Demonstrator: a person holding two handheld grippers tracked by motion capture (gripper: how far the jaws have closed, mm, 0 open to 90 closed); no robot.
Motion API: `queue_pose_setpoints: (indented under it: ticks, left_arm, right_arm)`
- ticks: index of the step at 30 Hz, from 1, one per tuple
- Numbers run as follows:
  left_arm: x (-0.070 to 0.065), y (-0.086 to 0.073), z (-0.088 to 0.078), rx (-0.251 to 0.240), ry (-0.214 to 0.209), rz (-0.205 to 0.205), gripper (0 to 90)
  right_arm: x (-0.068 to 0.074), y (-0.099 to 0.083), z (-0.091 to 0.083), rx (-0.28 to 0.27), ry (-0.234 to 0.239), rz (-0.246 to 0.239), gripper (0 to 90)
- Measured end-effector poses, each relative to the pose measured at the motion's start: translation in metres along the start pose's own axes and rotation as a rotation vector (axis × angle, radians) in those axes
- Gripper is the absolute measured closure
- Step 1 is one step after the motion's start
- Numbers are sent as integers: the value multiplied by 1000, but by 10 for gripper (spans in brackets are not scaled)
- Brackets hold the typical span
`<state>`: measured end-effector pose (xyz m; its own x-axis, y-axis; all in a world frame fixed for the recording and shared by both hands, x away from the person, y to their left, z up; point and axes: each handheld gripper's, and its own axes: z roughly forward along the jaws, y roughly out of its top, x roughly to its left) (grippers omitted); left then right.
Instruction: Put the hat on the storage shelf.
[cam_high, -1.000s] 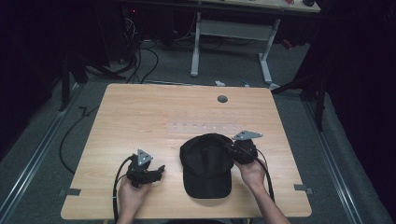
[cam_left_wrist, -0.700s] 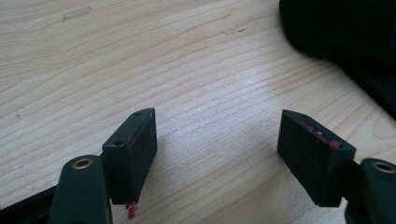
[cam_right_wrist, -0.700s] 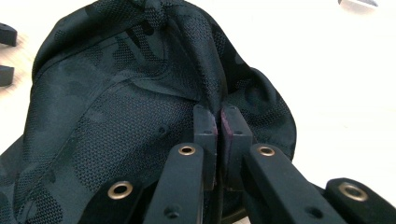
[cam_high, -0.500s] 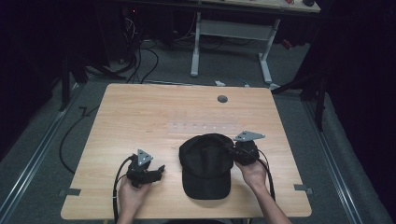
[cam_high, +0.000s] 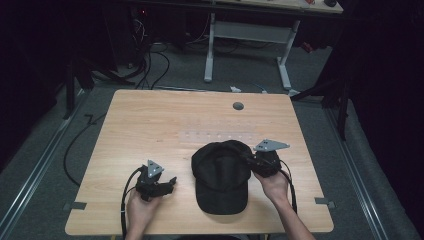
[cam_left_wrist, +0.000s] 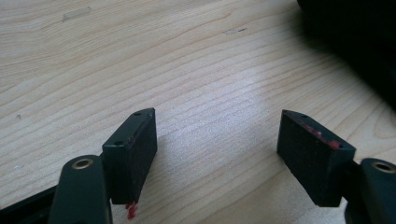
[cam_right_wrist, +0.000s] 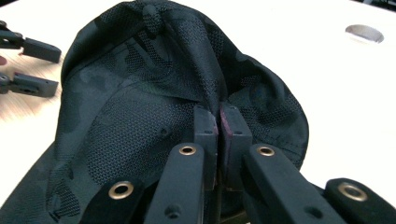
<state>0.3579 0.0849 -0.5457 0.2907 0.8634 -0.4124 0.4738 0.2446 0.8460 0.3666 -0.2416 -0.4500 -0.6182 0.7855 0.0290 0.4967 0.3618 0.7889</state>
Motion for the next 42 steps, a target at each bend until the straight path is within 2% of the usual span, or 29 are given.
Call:
queue_pose_setpoints:
  ticks: [12, 19, 33, 37, 42]
  left_arm:
    - [0, 1, 0, -2, -1, -11, 286]
    - [-2, -1, 0, -1, 7, 10, 281]
    - [-3, -2, 0, 14, -10, 14, 239]
    - [-1, -1, -1, 20, -26, 3, 236]
    - [-1, 3, -4, 52, -65, -42, 267]
  right_arm:
    - [2, 10, -15, -53, 27, -26, 874]
    - [0, 13, -22, -86, 39, -32, 875]
    - [-5, 15, -39, -139, 45, -30, 874]
    - [-7, 17, -43, -160, 50, -38, 874]
    - [-9, 20, -48, -189, 66, -40, 874]
